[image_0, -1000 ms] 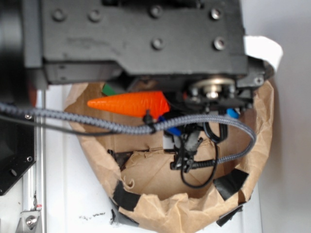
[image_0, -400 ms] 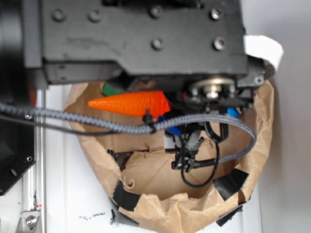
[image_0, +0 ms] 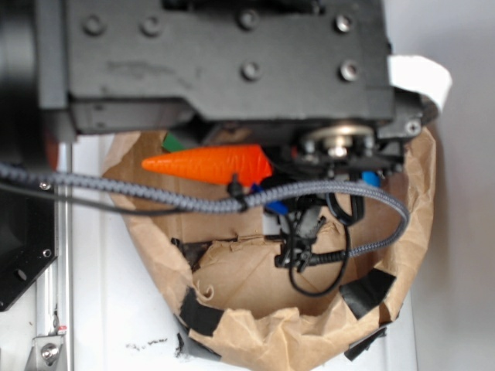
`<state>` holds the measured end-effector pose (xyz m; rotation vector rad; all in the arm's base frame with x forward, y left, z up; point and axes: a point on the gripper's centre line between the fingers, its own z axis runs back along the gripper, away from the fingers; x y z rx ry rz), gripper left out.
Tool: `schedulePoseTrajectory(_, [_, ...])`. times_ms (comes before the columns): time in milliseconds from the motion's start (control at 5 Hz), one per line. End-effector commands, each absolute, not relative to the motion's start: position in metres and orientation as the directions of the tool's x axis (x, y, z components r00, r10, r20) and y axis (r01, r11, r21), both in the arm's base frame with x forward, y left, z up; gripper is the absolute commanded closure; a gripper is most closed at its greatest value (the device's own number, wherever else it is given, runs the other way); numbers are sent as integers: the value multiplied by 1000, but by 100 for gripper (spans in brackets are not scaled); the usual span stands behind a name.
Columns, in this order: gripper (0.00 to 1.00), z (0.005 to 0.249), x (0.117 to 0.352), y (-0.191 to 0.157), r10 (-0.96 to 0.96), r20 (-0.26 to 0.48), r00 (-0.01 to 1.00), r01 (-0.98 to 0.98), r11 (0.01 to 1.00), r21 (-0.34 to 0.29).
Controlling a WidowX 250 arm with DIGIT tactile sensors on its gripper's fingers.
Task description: Grab the carrot.
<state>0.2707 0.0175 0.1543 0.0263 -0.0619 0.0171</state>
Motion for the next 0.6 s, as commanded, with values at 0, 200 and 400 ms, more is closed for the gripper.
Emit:
schedulePoseTrajectory(0, [100,161,271,16,30,99,995,-35,998,48])
schedulePoseTrajectory(200, [100,160,272,15,28,98,995,-32,998,47])
schedulePoseTrajectory(400, [100,161,272,16,30,98,995,-34,999,42])
